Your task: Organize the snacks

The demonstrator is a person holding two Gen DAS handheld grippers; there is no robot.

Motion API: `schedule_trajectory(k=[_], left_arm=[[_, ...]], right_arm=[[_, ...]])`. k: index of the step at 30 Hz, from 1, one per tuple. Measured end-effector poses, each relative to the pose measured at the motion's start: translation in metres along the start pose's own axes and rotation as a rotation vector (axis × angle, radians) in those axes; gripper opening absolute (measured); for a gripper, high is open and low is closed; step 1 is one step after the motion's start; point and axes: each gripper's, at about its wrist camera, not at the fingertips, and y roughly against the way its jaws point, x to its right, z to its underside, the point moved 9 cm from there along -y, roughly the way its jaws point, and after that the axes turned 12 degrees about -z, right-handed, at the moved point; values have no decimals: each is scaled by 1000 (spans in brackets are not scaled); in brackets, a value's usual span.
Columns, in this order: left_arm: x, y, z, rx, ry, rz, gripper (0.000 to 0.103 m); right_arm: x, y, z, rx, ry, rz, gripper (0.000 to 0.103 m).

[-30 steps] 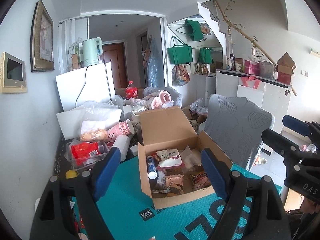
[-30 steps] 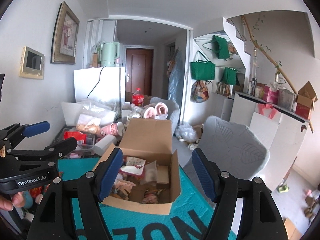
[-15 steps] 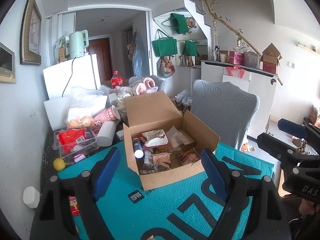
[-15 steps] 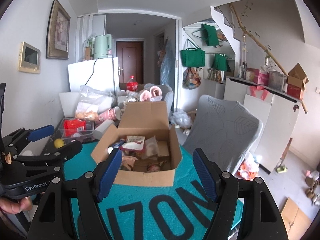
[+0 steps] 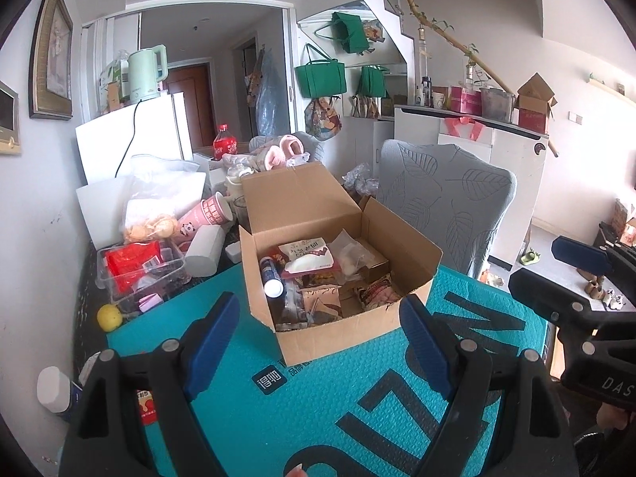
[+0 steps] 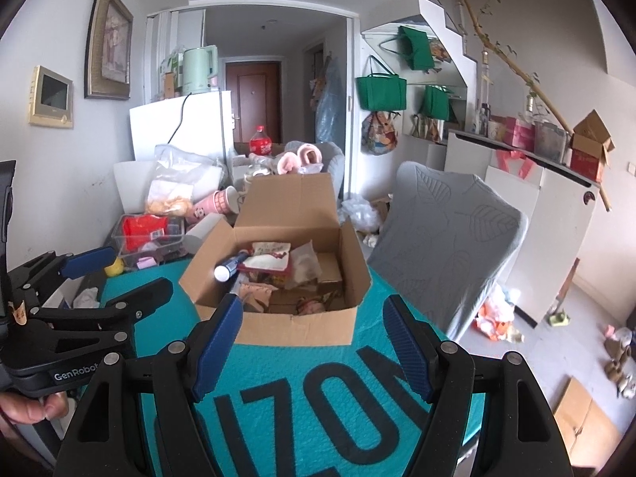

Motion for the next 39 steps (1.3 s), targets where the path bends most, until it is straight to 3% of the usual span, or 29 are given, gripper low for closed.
schedule_trajectory(k=[39], left_arm=[[-21, 18, -10, 53, 17, -33, 83]], right_arm=[[-9, 4, 5, -17, -6, 42, 74]])
